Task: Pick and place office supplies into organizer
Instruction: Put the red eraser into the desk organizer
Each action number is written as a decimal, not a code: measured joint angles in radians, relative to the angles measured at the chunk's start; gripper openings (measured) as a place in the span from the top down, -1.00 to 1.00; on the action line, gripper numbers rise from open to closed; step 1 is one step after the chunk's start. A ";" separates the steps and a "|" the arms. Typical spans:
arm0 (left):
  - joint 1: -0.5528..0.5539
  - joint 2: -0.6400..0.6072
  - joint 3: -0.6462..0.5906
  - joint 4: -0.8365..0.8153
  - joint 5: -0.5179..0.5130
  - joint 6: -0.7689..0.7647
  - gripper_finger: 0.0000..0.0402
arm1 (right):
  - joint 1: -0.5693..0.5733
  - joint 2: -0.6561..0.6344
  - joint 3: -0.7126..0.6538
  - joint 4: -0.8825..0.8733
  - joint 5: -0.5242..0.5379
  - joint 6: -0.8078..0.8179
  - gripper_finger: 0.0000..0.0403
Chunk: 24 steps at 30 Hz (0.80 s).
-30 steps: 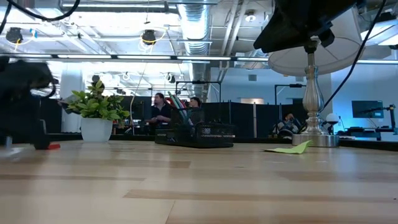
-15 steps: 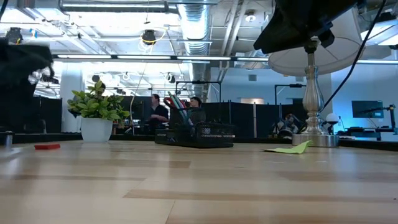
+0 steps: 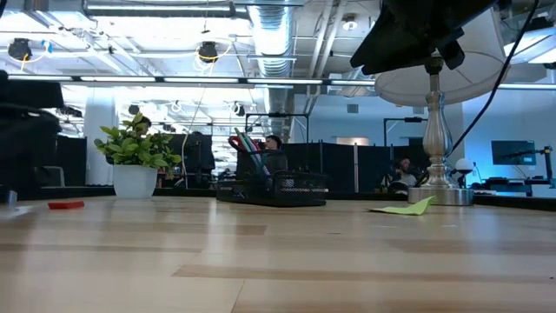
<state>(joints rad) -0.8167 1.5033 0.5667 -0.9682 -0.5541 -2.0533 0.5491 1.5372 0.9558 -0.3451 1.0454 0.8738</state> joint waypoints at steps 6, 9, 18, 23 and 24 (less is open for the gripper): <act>0.046 0.056 0.000 0.031 -0.022 0.003 1.00 | -0.001 0.000 0.000 0.006 0.000 -0.001 0.41; 0.083 0.059 0.000 0.064 -0.042 0.039 1.00 | -0.002 0.000 0.000 0.007 0.000 -0.001 0.41; 0.244 0.058 0.000 0.250 -0.117 0.306 1.00 | -0.002 0.000 0.000 0.010 0.001 -0.018 0.41; 0.368 0.056 0.003 0.354 -0.129 0.504 1.00 | -0.002 0.000 0.000 0.010 0.001 -0.018 0.41; 0.390 0.060 0.009 0.379 -0.138 0.535 1.00 | -0.002 0.000 0.000 0.010 0.001 -0.018 0.41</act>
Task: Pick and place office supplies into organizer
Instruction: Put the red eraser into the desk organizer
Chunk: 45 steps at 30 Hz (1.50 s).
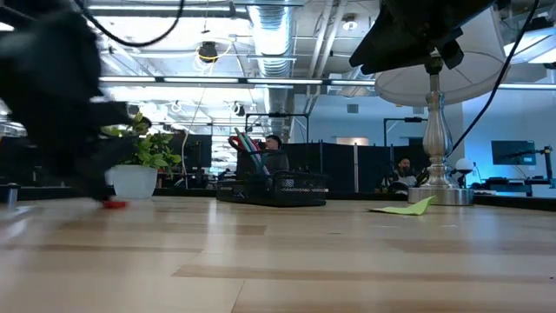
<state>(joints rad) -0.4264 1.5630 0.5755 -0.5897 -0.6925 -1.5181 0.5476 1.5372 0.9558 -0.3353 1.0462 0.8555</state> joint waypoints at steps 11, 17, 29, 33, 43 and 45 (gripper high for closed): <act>0.253 0.000 0.070 0.470 0.022 0.648 1.00 | 0.000 0.000 0.000 -0.001 0.000 -0.002 0.41; 0.229 0.000 0.078 0.435 0.087 0.671 1.00 | 0.017 0.000 0.000 -0.011 -0.001 -0.001 0.41; -0.159 0.000 0.078 -0.060 -0.279 -0.148 1.00 | 0.074 0.000 0.000 -0.020 0.001 0.026 0.41; -0.193 0.000 0.078 -0.113 -0.338 -0.277 1.00 | 0.066 0.000 0.000 -0.021 0.002 0.026 0.41; -0.072 0.010 0.077 -0.016 -0.149 -0.071 0.83 | 0.013 0.000 0.000 -0.020 0.002 0.025 0.41; -0.048 0.010 0.077 0.034 -0.142 -0.025 0.74 | 0.004 0.000 0.000 -0.020 0.001 0.009 0.41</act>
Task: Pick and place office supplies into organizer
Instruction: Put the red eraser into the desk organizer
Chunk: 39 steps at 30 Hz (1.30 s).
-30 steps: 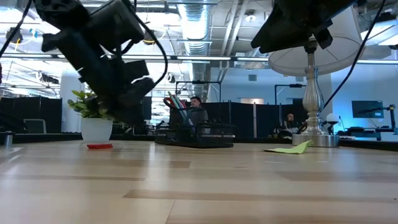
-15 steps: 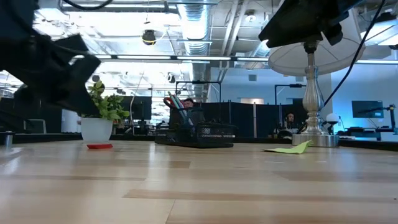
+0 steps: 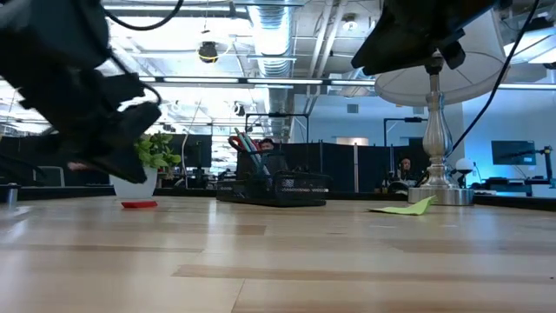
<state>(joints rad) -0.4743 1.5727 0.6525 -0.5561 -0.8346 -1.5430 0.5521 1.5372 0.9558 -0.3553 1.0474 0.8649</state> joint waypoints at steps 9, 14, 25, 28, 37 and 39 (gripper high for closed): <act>0.060 0.000 -0.002 0.100 -0.047 0.075 0.40 | -0.005 0.000 0.000 -0.001 -0.002 -0.078 0.41; 0.060 0.000 -0.003 0.099 -0.089 0.069 0.39 | -0.005 0.000 0.000 -0.001 -0.003 -0.088 0.41; 0.054 0.204 0.003 0.102 -0.105 -0.061 0.39 | 0.003 0.000 0.000 0.018 -0.003 -0.088 0.41; 0.054 0.210 0.002 0.100 -0.106 -0.067 0.39 | 0.004 0.000 0.000 0.024 -0.004 -0.088 0.41; 0.048 0.212 0.000 0.099 -0.094 -0.110 0.39 | 0.007 0.000 0.000 0.032 -0.012 -0.058 0.41; 0.032 0.213 -0.001 0.092 -0.093 -0.110 0.39 | 0.011 0.000 0.000 0.032 -0.030 -0.054 0.41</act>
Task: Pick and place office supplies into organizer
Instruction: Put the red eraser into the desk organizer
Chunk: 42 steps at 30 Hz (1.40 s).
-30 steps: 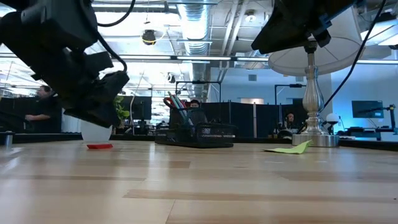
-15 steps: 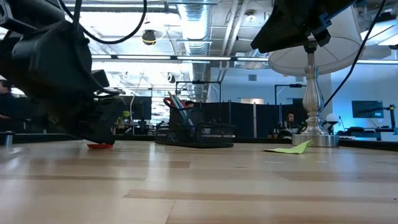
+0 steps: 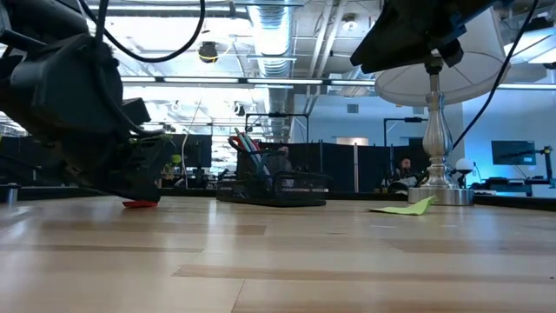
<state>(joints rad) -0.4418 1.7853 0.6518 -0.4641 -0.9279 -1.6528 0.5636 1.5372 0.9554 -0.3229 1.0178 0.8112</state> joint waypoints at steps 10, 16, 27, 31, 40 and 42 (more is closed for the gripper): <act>-0.079 0.002 -0.002 -0.118 0.021 -0.162 0.39 | 0.032 0.006 0.000 0.011 -0.016 0.000 0.41; -0.074 0.002 -0.002 -0.128 0.026 -0.160 0.39 | 0.032 0.006 0.000 0.018 -0.016 0.000 0.41; -0.001 0.000 0.001 -0.120 0.045 -0.129 0.39 | 0.023 0.006 0.000 0.019 -0.014 -0.031 0.41; 0.002 -0.001 0.001 -0.120 0.048 -0.127 0.44 | 0.023 0.006 0.000 0.019 -0.015 -0.034 0.41; 0.003 0.001 -0.001 -0.079 0.024 -0.096 0.93 | 0.023 0.006 0.000 0.019 -0.014 -0.035 0.41; 0.003 0.003 -0.002 -0.052 -0.006 -0.089 0.92 | 0.023 0.006 0.000 0.019 -0.015 -0.034 0.41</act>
<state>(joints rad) -0.4390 1.7882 0.6498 -0.5161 -0.9335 -1.7419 0.5865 1.5429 0.9554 -0.3038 1.0031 0.7769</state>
